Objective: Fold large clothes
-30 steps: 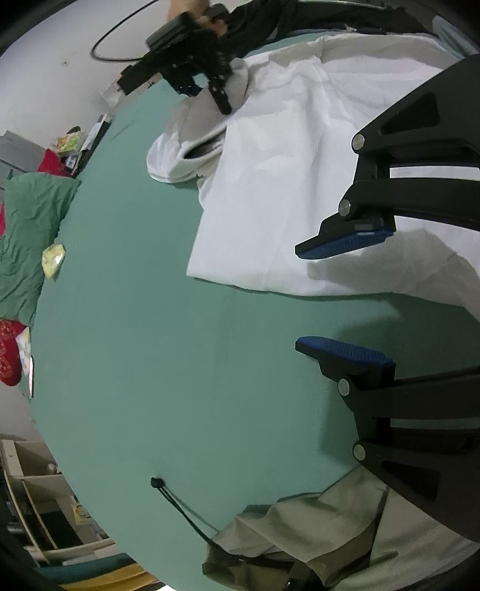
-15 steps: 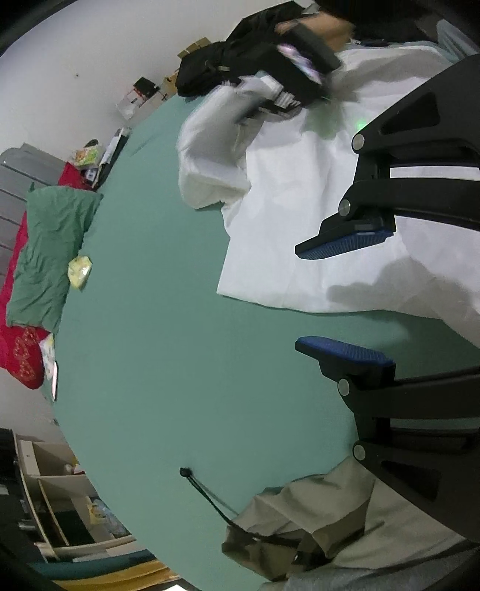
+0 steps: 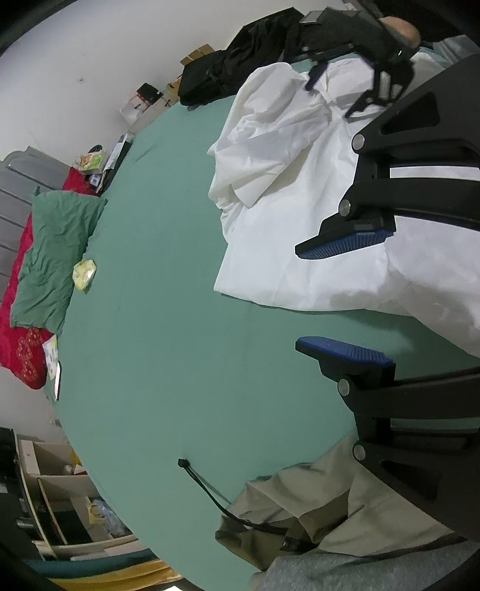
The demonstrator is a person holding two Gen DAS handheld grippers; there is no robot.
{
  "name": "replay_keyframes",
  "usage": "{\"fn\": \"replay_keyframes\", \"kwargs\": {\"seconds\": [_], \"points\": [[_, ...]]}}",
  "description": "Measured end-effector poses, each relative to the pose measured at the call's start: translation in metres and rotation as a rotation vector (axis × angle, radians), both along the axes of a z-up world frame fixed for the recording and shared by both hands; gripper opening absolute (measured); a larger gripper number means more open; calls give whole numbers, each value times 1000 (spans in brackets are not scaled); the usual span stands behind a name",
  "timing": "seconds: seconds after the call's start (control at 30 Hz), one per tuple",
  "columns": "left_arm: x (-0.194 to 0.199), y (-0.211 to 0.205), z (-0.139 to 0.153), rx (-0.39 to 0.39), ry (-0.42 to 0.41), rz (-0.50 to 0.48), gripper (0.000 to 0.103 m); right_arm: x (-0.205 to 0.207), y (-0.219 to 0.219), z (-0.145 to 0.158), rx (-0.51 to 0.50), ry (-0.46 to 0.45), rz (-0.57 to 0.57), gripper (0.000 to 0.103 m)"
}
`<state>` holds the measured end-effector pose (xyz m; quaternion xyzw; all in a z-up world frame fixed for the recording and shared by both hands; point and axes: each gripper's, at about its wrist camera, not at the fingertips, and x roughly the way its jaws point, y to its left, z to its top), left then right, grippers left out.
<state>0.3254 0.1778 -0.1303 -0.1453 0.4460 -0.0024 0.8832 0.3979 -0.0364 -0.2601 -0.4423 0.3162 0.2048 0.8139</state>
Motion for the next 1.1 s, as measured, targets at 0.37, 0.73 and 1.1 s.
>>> {"fn": "replay_keyframes", "kwargs": {"seconds": [0.37, 0.73, 1.1], "points": [[-2, -9, -3, 20, 8, -31, 46, 30, -55, 39, 289, -62, -306, 62], [-1, -16, -9, 14, 23, -50, 46, 27, -141, 7, 623, 174, -571, 65], [-4, -26, -6, 27, 11, -72, 46, 58, -38, 28, 598, 55, -481, 65]]}}
